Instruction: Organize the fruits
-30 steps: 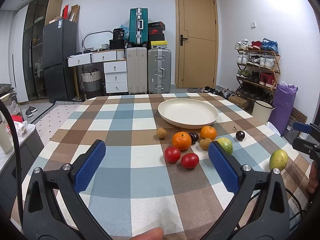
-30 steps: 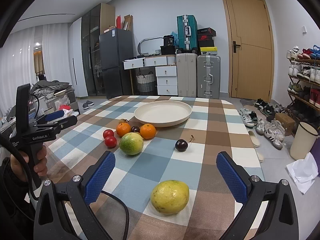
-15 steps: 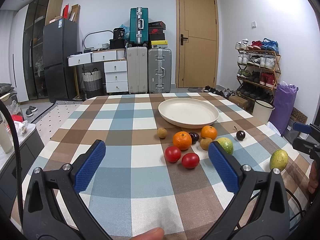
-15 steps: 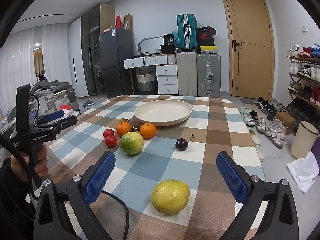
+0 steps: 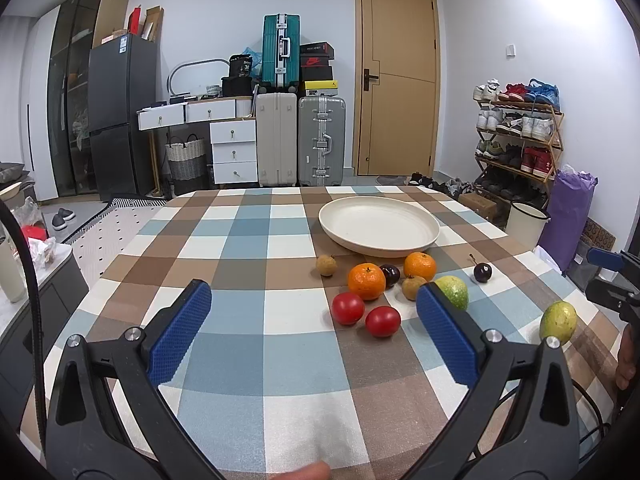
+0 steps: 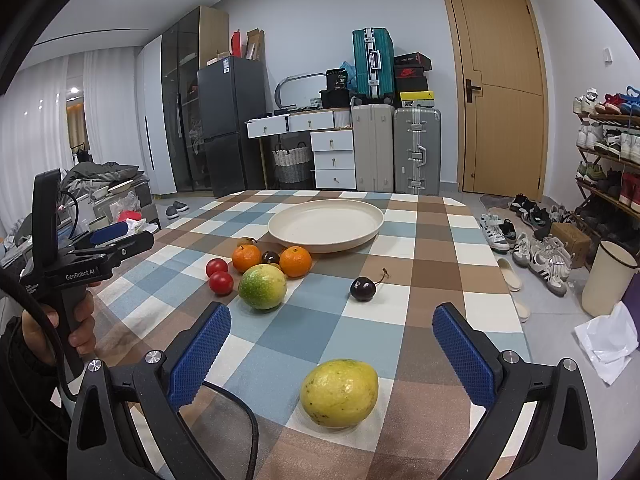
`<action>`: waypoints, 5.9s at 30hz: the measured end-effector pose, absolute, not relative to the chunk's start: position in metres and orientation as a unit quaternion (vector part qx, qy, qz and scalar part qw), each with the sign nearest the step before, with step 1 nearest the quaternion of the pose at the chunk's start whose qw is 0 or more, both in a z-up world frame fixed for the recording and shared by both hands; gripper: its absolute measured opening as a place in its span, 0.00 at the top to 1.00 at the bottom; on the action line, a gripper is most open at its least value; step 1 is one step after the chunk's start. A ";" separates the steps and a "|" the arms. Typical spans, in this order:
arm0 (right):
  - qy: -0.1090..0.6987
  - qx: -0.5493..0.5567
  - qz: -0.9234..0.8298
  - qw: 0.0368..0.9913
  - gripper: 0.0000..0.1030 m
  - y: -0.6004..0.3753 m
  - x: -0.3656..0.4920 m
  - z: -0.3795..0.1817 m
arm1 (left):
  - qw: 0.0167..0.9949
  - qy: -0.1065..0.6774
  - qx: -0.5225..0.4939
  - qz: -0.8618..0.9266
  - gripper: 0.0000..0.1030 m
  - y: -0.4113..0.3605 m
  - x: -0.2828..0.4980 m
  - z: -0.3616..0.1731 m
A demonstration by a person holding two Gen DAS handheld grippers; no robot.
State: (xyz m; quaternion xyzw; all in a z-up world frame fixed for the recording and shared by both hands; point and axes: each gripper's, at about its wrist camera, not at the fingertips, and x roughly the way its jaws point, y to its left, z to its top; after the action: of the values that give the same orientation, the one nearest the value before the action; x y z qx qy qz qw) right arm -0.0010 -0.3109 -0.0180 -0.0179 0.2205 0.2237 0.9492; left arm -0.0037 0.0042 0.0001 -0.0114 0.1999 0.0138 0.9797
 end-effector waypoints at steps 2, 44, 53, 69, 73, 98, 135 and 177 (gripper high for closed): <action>0.220 -0.017 0.224 0.949 0.00 -0.311 -0.001 -0.018 | 0.979 0.201 -0.010 0.010 0.01 0.004 -0.004 0.000; 0.347 0.008 0.180 0.920 0.00 -0.324 0.024 -0.033 | 0.965 0.264 -0.007 -0.012 0.01 -0.001 0.011 -0.007; 0.410 0.018 0.194 0.891 0.08 -0.317 0.034 -0.058 | 0.957 0.288 -0.009 -0.023 0.01 -0.009 0.023 -0.011; 0.432 0.024 0.215 0.875 0.49 -0.307 0.046 -0.067 | 0.952 0.304 -0.011 -0.032 0.01 -0.013 0.038 -0.015; 0.428 0.019 0.216 0.877 0.49 -0.305 0.048 -0.064 | 0.952 0.305 -0.011 -0.034 0.01 -0.013 0.040 -0.015; 0.401 0.018 0.238 0.884 0.49 -0.284 0.084 -0.038 | 0.907 0.416 -0.025 -0.055 0.28 -0.029 0.107 -0.055; 0.351 0.022 0.263 0.899 0.49 -0.277 0.109 -0.016 | 0.932 0.351 -0.046 -0.080 0.72 -0.031 0.095 -0.007; 0.310 0.054 0.290 0.904 0.49 -0.257 0.217 -0.002 | 0.945 0.324 -0.016 -0.044 0.72 -0.045 0.217 -0.005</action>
State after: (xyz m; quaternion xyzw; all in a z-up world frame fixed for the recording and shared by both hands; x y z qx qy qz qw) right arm 0.2170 -0.2568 -0.0023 0.0536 0.3104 0.2903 0.9036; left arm 0.2172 -0.0453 -0.0053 -0.0157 0.3238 -0.0444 0.9449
